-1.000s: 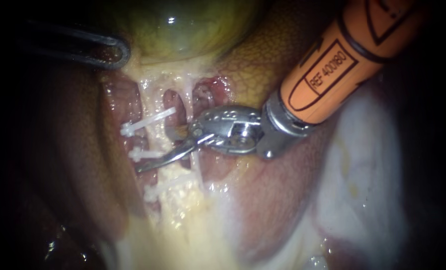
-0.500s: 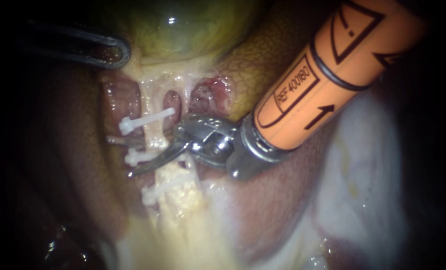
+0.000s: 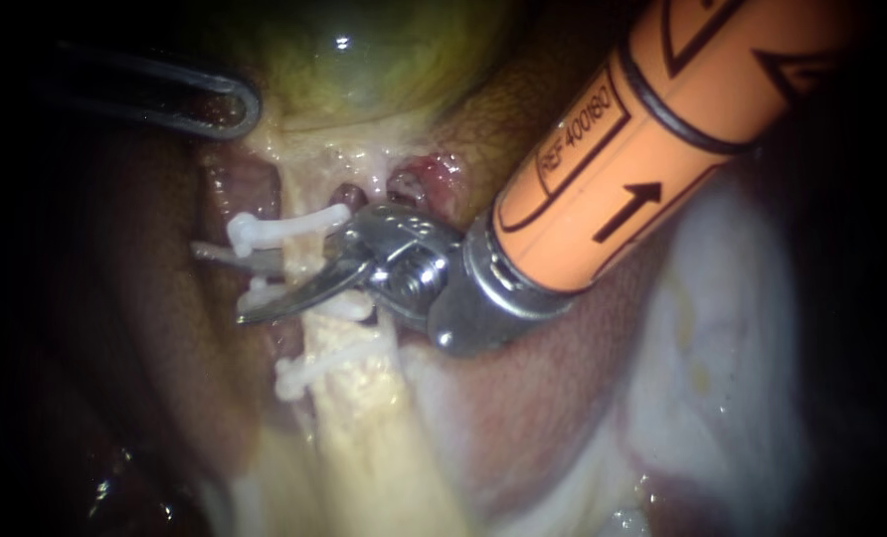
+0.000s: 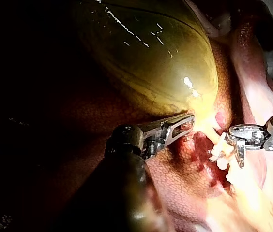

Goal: Go to the cutting position left tube

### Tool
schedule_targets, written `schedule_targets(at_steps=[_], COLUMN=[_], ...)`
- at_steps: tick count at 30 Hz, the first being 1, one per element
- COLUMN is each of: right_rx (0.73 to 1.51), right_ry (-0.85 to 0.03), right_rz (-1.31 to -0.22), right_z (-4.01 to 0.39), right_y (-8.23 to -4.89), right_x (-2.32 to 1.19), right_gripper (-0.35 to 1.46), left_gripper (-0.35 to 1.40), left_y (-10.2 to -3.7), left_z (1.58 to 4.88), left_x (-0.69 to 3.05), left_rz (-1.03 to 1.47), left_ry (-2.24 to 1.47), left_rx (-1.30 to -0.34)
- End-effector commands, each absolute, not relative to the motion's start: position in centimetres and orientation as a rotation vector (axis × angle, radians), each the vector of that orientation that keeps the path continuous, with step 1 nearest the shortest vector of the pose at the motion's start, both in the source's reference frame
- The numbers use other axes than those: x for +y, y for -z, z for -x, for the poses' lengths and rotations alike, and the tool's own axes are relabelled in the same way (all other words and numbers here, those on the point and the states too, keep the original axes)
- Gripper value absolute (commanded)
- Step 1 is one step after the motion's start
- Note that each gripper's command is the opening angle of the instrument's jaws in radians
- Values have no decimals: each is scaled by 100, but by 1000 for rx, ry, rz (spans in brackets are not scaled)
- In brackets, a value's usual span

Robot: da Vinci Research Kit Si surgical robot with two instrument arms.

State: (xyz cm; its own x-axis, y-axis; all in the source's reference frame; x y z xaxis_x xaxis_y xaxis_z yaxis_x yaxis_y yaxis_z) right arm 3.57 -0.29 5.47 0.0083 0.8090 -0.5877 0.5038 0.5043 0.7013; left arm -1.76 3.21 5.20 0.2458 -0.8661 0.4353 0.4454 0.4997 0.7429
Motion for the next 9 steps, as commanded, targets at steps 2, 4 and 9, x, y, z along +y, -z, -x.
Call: schedule_targets(at_steps=[2,4,9], right_rx=[1647,1647,1638], right_ry=[-346,-346,-358], right_rz=[-1139,-1139,-1153], right_z=[-357,-357,-357], right_y=[-548,-548,-549], right_x=[-30,-30,-30], right_gripper=[106,106,106], left_gripper=[-35,-35,-35], left_y=[-520,-520,-520], left_z=[176,176,176], left_x=[321,321,321], left_rz=[-532,-532,-532], left_ry=[955,955,955], left_rx=[-943,-943,-943])
